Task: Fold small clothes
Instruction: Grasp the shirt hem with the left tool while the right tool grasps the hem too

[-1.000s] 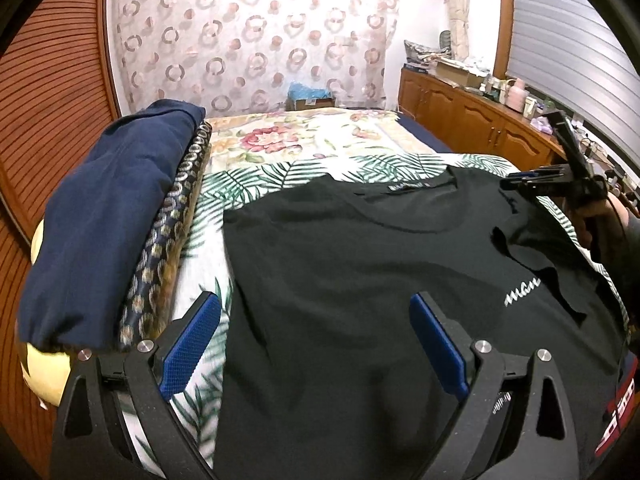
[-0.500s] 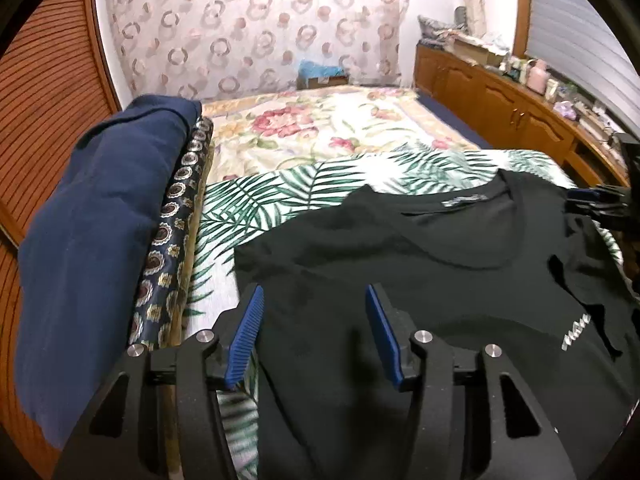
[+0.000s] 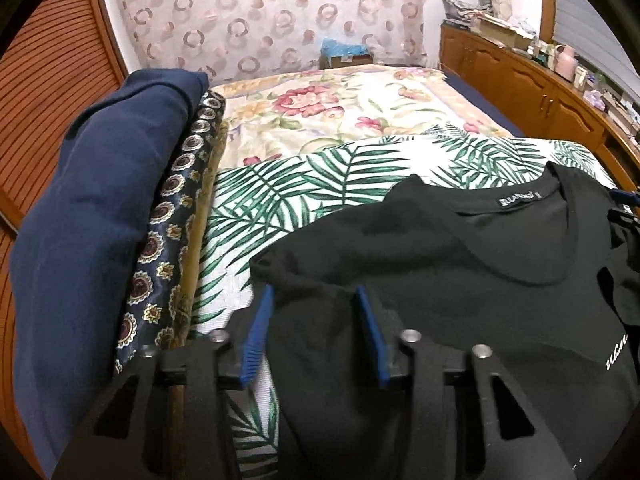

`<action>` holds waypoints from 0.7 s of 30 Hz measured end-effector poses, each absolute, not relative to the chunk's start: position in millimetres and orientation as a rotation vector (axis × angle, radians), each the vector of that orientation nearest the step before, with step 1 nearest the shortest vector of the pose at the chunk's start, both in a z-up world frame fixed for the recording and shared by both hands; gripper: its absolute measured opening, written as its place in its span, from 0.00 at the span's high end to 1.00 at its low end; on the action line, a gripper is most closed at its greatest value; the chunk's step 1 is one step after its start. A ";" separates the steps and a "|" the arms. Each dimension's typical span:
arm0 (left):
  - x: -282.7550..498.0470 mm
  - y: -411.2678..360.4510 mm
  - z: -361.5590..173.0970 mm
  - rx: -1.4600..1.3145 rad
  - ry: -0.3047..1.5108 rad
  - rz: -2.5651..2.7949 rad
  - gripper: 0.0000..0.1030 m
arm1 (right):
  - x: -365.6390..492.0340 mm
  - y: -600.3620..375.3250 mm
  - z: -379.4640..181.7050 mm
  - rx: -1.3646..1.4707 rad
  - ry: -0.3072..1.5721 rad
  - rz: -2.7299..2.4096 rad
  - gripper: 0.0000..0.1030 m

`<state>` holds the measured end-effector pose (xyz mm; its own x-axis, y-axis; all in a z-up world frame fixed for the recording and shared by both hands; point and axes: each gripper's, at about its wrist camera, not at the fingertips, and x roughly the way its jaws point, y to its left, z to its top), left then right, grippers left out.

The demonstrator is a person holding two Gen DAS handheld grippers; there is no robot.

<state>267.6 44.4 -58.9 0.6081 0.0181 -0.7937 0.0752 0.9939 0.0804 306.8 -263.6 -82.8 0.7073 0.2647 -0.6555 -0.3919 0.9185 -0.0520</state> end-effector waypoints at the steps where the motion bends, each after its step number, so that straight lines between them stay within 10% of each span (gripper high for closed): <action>1: 267.2 44.1 -58.7 0.106 0.918 -0.047 0.70 | 307.1 -263.9 -82.8 -0.191 0.697 0.371 0.40; 6: 265.6 42.1 -56.3 0.149 0.929 -0.048 0.92 | 307.4 -262.2 -83.3 -0.195 0.698 0.379 0.36; 21: 258.3 73.3 -11.2 0.135 0.809 0.006 0.93 | 307.2 -260.8 -83.9 -0.193 0.696 0.398 0.29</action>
<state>258.3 73.3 -11.2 0.6908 0.0569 -0.7208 0.0464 0.9914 0.1227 307.2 -260.8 -83.9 0.6963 0.2914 -0.6559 -0.4182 0.9074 -0.0409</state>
